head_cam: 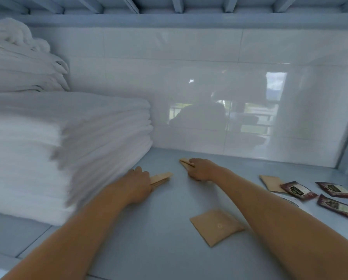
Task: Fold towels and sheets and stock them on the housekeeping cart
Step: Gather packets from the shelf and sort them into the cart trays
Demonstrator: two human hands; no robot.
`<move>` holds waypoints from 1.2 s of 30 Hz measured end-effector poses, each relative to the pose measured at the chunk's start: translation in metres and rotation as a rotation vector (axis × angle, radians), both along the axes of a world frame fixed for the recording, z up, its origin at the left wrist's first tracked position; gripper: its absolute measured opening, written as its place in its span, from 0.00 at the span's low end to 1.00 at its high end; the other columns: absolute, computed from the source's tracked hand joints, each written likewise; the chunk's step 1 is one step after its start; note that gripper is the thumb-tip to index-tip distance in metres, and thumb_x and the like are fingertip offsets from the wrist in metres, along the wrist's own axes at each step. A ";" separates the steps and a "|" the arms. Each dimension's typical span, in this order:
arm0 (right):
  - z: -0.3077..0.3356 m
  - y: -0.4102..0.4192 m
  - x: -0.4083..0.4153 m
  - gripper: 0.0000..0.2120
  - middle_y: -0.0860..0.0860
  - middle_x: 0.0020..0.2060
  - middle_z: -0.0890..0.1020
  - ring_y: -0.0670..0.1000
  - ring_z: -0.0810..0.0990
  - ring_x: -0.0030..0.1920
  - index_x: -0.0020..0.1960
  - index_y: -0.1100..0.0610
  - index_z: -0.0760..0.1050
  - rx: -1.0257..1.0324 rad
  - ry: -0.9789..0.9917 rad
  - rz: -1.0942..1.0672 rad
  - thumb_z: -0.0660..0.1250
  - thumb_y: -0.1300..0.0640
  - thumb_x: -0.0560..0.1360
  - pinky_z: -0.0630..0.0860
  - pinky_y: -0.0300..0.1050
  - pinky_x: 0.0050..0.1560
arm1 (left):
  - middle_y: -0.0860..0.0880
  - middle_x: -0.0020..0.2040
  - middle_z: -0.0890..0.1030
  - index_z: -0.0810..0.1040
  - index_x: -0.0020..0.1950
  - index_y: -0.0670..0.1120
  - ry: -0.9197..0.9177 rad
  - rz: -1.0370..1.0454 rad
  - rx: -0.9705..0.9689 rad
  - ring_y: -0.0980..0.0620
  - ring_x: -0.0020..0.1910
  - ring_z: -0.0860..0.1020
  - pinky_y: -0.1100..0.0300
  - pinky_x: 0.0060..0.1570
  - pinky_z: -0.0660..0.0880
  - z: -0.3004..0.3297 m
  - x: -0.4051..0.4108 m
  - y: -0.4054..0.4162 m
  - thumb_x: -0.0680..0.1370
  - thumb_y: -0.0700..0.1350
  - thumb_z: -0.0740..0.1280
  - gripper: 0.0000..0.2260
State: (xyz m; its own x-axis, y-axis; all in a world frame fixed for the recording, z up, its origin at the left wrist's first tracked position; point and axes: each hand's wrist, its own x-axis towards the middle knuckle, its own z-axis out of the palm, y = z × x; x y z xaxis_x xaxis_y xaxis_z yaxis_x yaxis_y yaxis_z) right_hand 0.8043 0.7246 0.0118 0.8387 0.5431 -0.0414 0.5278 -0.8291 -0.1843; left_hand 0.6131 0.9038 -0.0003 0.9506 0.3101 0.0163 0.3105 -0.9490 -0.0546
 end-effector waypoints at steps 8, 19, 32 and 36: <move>0.000 -0.055 -0.031 0.27 0.51 0.73 0.75 0.54 0.72 0.72 0.74 0.49 0.74 0.065 -0.076 0.240 0.61 0.66 0.78 0.66 0.47 0.72 | 0.39 0.69 0.69 0.67 0.69 0.42 -0.065 0.114 -0.041 0.39 0.68 0.70 0.46 0.66 0.70 -0.001 -0.003 -0.009 0.83 0.46 0.55 0.16; -0.003 -0.123 -0.104 0.28 0.47 0.71 0.77 0.49 0.73 0.72 0.71 0.51 0.78 0.189 -0.102 0.428 0.65 0.72 0.75 0.64 0.47 0.76 | 0.47 0.51 0.68 0.68 0.59 0.44 -0.261 -0.289 -0.027 0.45 0.42 0.75 0.46 0.45 0.75 -0.003 -0.009 -0.056 0.85 0.50 0.56 0.10; 0.004 -0.216 -0.099 0.12 0.41 0.52 0.79 0.48 0.77 0.57 0.60 0.47 0.82 0.150 -0.291 0.095 0.67 0.53 0.78 0.72 0.44 0.62 | 0.49 0.57 0.71 0.75 0.61 0.48 -0.004 -0.494 -0.058 0.50 0.52 0.74 0.52 0.56 0.73 0.012 0.030 -0.105 0.79 0.69 0.62 0.25; 0.002 -0.225 -0.079 0.19 0.50 0.63 0.80 0.52 0.77 0.64 0.66 0.50 0.79 0.116 -0.215 0.056 0.64 0.43 0.79 0.71 0.51 0.68 | 0.47 0.61 0.72 0.71 0.63 0.46 -0.061 -0.532 0.095 0.48 0.58 0.71 0.54 0.58 0.70 -0.001 0.042 -0.106 0.84 0.62 0.57 0.20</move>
State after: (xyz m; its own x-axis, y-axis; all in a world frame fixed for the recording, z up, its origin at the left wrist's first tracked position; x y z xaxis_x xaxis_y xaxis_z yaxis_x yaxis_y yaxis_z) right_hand 0.7253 0.4993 0.0143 0.7898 0.5799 0.1997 0.6099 -0.7772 -0.1552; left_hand 0.6549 0.7976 -0.0014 0.9723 -0.2192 0.0809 -0.2062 -0.9678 -0.1444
